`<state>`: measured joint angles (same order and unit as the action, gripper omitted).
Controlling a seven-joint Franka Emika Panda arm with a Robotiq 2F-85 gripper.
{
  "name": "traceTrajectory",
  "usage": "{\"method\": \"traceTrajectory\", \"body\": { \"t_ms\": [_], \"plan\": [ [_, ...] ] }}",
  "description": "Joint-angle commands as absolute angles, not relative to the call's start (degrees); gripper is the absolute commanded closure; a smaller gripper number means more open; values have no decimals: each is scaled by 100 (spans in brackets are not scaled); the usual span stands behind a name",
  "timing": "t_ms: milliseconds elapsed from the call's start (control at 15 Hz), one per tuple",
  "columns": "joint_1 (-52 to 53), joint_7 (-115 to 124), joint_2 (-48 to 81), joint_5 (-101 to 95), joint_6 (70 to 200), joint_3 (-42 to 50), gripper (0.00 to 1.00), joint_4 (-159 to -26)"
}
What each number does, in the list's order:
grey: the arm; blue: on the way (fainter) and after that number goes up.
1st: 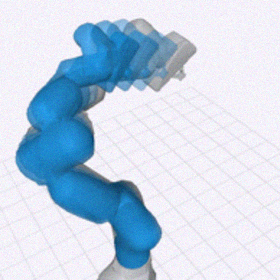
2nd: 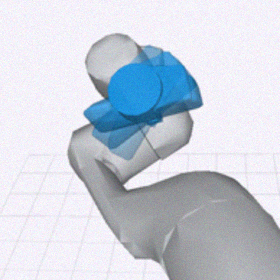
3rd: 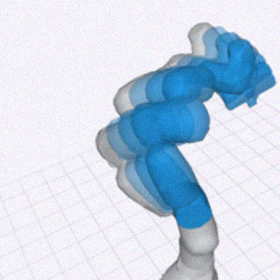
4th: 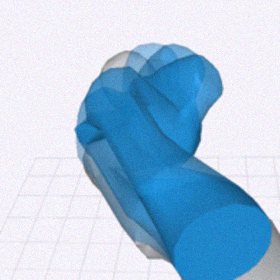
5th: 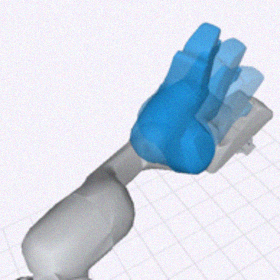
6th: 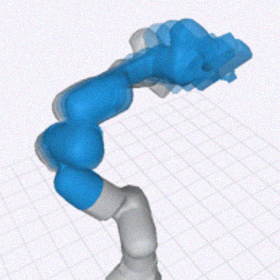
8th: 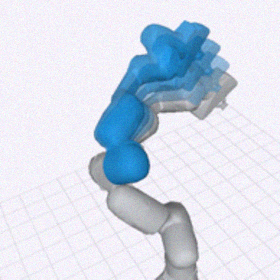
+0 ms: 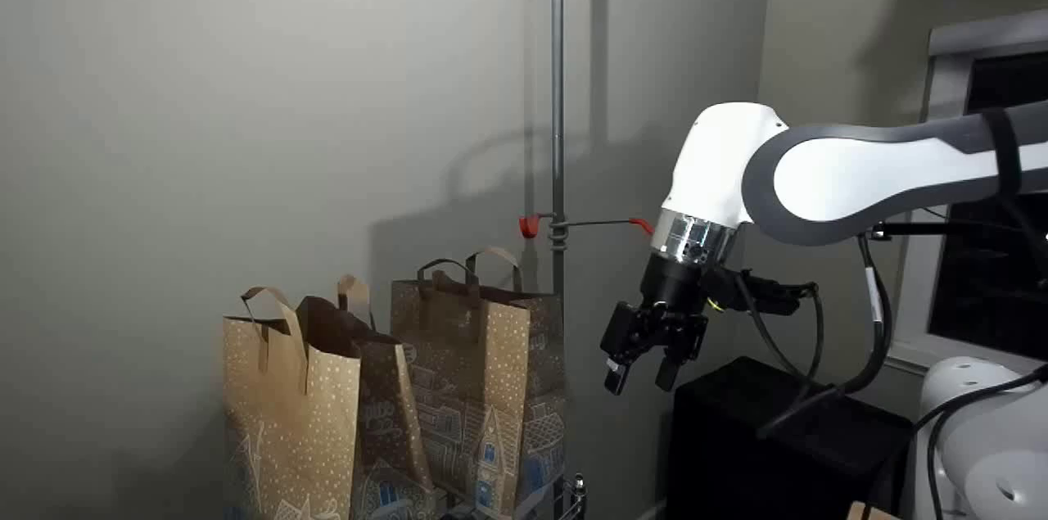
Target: Hang the paper bag on the right on the orange hook on the right
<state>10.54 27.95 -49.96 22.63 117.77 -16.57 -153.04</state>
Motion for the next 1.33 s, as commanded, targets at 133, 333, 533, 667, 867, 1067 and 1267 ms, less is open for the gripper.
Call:
{"method": "traceTrajectory", "body": {
  "t_ms": [133,333,533,667,867,1067,1267],
  "plan": [
    [1015,2772,-5002,2284,11747,-1681,0,-15287],
    [650,2475,-4647,1513,11730,-1685,0,-14583],
    [394,2177,-4189,869,11747,-1589,0,-14084],
    [294,1973,-3794,662,11928,-1533,0,-13833],
    [355,1382,-2952,448,12339,-1408,0,-13294],
    [399,973,-2248,-23,12447,-1431,0,-12649],
    [388,880,-1718,-498,12473,-1409,0,-12136]
  ]
}}
